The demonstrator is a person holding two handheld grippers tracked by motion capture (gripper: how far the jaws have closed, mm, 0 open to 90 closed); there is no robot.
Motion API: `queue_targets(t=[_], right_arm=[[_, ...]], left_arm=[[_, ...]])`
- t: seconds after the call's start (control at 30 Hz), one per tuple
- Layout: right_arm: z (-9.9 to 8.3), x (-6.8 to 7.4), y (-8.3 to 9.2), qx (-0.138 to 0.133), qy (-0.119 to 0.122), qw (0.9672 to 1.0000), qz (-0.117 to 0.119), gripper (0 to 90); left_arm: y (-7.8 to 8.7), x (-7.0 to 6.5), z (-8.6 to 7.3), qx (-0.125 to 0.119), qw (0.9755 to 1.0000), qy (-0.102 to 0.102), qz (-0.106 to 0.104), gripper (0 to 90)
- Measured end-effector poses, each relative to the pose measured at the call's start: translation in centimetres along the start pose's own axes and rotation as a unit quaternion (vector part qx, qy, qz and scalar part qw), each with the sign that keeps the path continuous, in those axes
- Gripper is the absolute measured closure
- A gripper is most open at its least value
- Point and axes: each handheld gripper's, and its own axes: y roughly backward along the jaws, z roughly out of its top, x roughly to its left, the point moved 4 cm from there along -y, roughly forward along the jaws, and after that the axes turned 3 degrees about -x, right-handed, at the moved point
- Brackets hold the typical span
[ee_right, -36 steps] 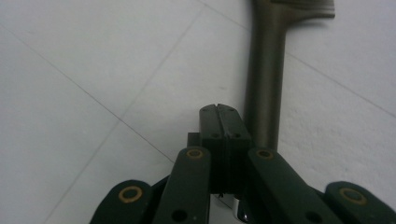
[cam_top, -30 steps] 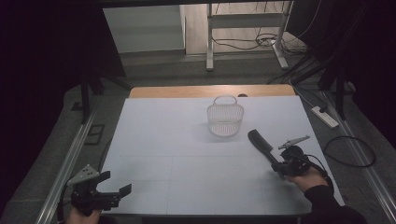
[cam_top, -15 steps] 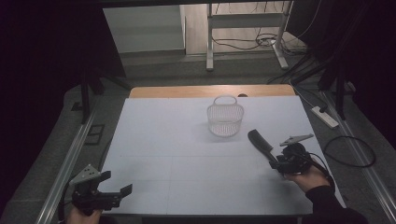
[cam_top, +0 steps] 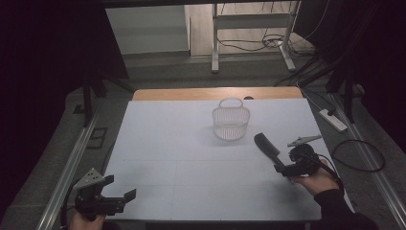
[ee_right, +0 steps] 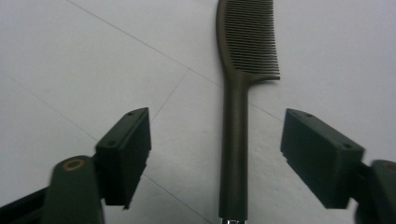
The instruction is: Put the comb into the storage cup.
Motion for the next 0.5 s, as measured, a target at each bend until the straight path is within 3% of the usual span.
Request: queue_targets(t=[0.23,0.5], right_arm=[[0.14,-0.23,-0.17,0.001,-0.010,0.9999,-0.004,9.0],[0.09,-0.73,-0.85,0.019,-0.008,0.9997,-0.011,0.4]], left_arm=[[-0.02,0.01,-0.01,0.001,1.0000,0.000,-0.001,0.0],[-0.02,0.03,-0.01,0.000,1.0000,0.001,-0.001,0.0]])
